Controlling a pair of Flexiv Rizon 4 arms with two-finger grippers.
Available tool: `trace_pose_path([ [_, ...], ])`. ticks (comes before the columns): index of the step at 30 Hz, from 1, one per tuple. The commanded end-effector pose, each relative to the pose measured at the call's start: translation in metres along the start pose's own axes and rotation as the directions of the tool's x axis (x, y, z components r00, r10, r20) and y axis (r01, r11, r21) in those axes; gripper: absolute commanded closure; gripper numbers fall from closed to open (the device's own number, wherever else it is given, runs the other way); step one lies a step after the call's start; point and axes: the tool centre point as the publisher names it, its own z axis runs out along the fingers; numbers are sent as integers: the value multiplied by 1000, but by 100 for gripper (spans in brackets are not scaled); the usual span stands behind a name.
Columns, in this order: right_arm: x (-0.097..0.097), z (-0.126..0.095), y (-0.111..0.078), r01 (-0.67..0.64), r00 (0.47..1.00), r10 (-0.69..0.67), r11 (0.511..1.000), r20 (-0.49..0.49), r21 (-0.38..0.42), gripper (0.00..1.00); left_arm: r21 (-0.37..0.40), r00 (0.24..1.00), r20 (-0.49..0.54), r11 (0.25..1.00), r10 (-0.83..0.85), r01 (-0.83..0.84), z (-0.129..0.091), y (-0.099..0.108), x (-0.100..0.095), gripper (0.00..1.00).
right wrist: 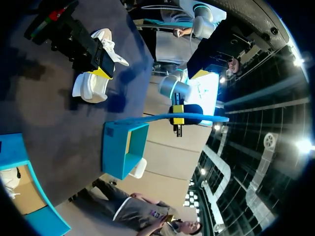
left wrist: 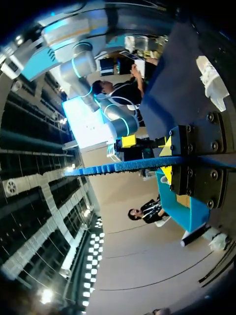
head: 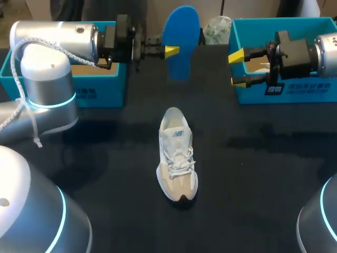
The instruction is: Take the shoe out of the shoebox, open the shoe tongue, remove and reinsert the insole, then place the shoe into the shoebox
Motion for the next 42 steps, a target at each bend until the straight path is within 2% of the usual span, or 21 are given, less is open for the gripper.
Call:
trace_pose_path([
  [1, 0, 1, 1, 0, 1000, 0, 1000, 1, 0, 0, 40, 993, 28, 993, 114, -115, 0, -2, 6, 100],
  [2, 0, 1, 1, 0, 1000, 0, 1000, 1, 0, 0, 20, 986, 20, 986, 164, -165, 0, 0, 5, 100],
  [9, 0, 1, 1, 0, 1000, 0, 1000, 1, 0, 0, 59, 922, 31, 920, 386, -388, 3, 7, 5, 100],
  [12, 0, 1, 1, 0, 1000, 0, 1000, 1, 0, 0, 52, 891, 17, 890, 453, -453, 3, 10, 5, 100],
  [15, 0, 1, 1, 0, 1000, 0, 1000, 1, 0, 0, 57, 859, 35, 857, 511, -512, 3, 13, 4, 100],
  [17, 0, 1, 1, 0, 1000, 0, 1000, 1, 0, 0, 54, 812, 46, 810, 582, -584, 3, 15, 4, 100],
  [19, 0, 1, 1, 0, 1000, 0, 1000, 1, 0, 0, 41, 799, 58, 799, 598, -600, 4, 17, 4, 100],
  [25, 0, 1, 1, 0, 1000, 0, 1000, 1, 0, 0, 28, 676, 65, 676, 734, -737, 9, 27, 11, 100],
  [32, 0, 1, 1, 0, 1000, 0, 1000, 1, 0, 0, -37, 558, 83, 562, 826, -826, 12, 40, 13, 100],
  [35, 0, 1, 1, 0, 1000, 0, 1000, 1, 0, 0, -60, 473, 68, 477, 879, -877, 11, 45, 13, 100],
  [36, 0, 1, 1, 0, 1000, 0, 1000, 1, 0, 0, -63, 469, 72, 474, 880, -878, 11, 46, 13, 100],
  [39, 0, 1, 1, 0, 1000, 0, 1000, 1, 0, 0, -79, 346, 60, 350, 936, -934, 11, 48, 12, 100],
  [42, 0, 1, 1, 0, 1000, 0, 1000, 1, 0, 0, -92, 293, 61, 298, 954, -950, 12, 49, 10, 100],
])
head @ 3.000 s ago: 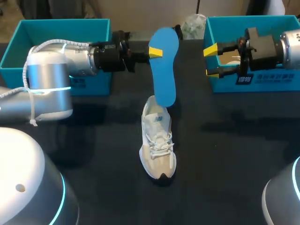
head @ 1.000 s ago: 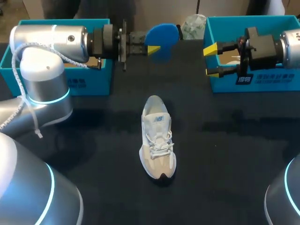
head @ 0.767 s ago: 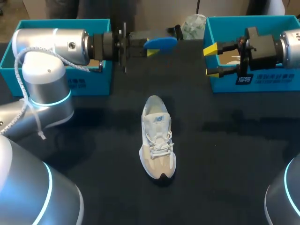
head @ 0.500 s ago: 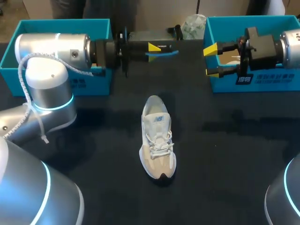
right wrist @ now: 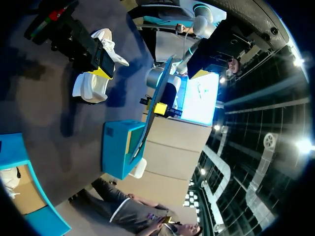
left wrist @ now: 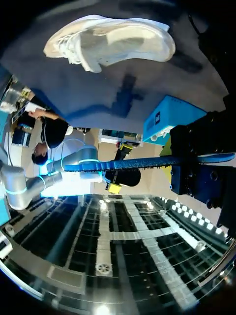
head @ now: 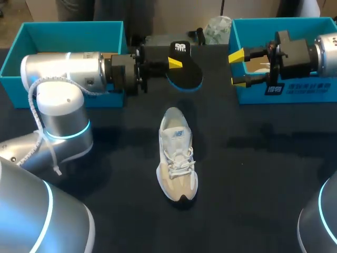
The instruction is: Take the shoe out of the shoebox, open the shoe tongue, remove and reinsert the insole, then place the shoe into the shoebox
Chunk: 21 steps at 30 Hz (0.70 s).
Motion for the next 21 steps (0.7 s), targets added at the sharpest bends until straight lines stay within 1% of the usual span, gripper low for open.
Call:
trace_pose_path([
  [1, 0, 1, 0, -1, 1000, 1, 1000, 2, -1, 0, -6, 996, 10, 996, 93, -93, 2, 1, 2, 100],
  [3, 0, 6, 1, -2, 1000, 2, 1000, -8, 18, 0, -7, 994, 10, 994, 111, -111, 3, 1, 3, 100],
  [4, 0, 8, 1, -3, 1000, 3, 1000, -8, 25, 0, -12, 996, 20, 996, 87, -87, 4, 1, 3, 100],
  [6, -1, 13, 2, -5, 1000, 6, 999, -11, 39, 0, -17, 993, 20, 993, 121, -120, 6, 2, 2, 100],
  [11, -2, 27, 4, -8, 1000, 10, 998, -25, 69, 0, -8, 991, 28, 991, 131, -131, 13, 3, 1, 100],
  [17, -3, 45, 9, -9, 999, 14, 994, -46, 106, 0, 17, 979, 28, 979, 201, -201, 27, 2, -1, 100],
  [21, -3, 54, 11, -6, 998, 13, 992, -54, 130, 0, 16, 979, 31, 980, 200, -201, 38, 3, -1, 100],
])
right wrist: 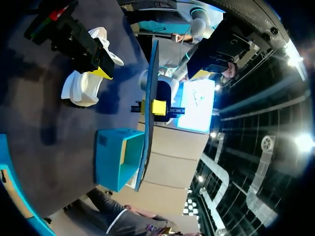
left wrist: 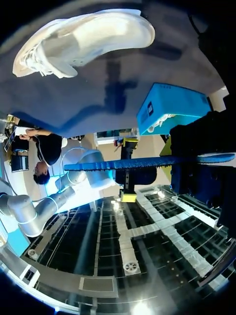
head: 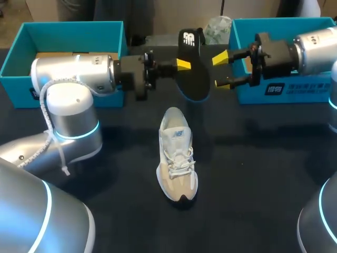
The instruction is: Take the shoe out of the shoebox, open the shoe tongue, remove and reinsert the insole, then place the shoe into the shoebox
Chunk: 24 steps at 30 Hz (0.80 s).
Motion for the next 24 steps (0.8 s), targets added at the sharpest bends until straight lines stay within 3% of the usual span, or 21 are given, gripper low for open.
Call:
trace_pose_path([
  [1, -4, 14, 11, 0, 1000, 1, 999, -7, 38, 0, -1, 1000, 2, 1000, 17, -17, 17, 7, 3, 100],
  [6, -6, 22, 12, -1, 1000, 2, 999, -20, 53, 2, 6, 999, -9, 999, 43, -43, 29, 11, 9, 100],
  [7, -6, 23, 12, -1, 1000, 2, 998, -21, 56, 8, 6, 999, -9, 999, 44, -44, 31, 11, 10, 100],
  [10, -6, 25, 11, -2, 1000, 4, 998, -26, 59, 14, 0, 999, 2, 999, 38, -38, 35, 12, 9, 100],
  [12, -7, 26, 10, -3, 1000, 4, 998, -28, 58, 32, -1, 999, 7, 999, 39, -39, 37, 12, 8, 100],
  [16, -7, 26, 10, -2, 999, 4, 999, -32, 53, 45, -7, 999, 17, 999, 40, -40, 41, 13, 7, 100],
  [24, -8, 25, 12, 15, 998, -13, 1000, -64, 22, 52, -3, 999, 28, 999, 44, -44, 42, 8, 4, 100],
])
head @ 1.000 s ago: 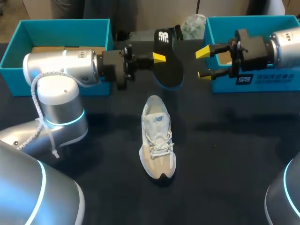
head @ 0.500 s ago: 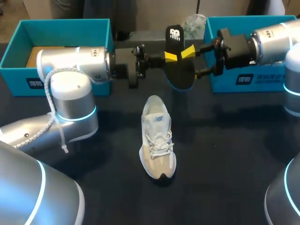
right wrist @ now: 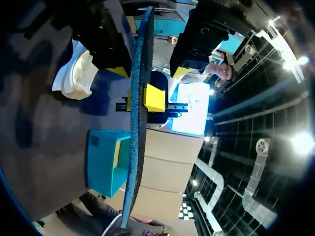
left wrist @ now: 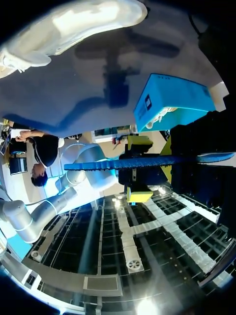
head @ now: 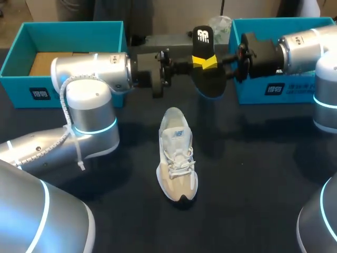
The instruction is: Take the shoe out of the shoebox, open the shoe tongue, remove and reinsert the insole, then place the shoe into the shoebox
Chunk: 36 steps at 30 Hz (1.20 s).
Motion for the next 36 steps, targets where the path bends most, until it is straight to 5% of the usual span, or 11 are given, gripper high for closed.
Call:
trace_pose_path([
  [1, -2, 1, -2, 0, 1000, 0, 1000, -4, -7, 53, 0, 1000, 4, 1000, 6, -6, 2, -2, 0, 100],
  [7, -3, 0, -1, -3, 1000, 3, 1000, -5, -3, 60, -3, 1000, 5, 1000, 5, -5, 2, -3, 0, 100],
  [11, -3, 0, -1, -7, 1000, 7, 1000, -7, -7, 81, 1, 1000, 8, 1000, 2, -2, 2, -6, -1, 100],
  [13, -3, 0, -1, -11, 1000, 10, 1000, -10, -8, 100, 2, 1000, 9, 1000, 2, -2, 2, -7, -1, 100],
  [25, -5, 2, -2, -10, 1000, 10, 1000, -18, -3, 100, -4, 1000, 1, 1000, 4, -4, 0, -10, -2, 100],
  [27, -5, 2, -2, -9, 1000, 9, 1000, -18, -1, 100, -10, 1000, -4, 1000, -6, 6, -1, -10, -2, 0],
  [36, -8, -4, 3, 17, 1000, -17, 999, 5, -29, 100, -25, 999, -34, 999, -37, 37, -26, -6, -8, 0],
])
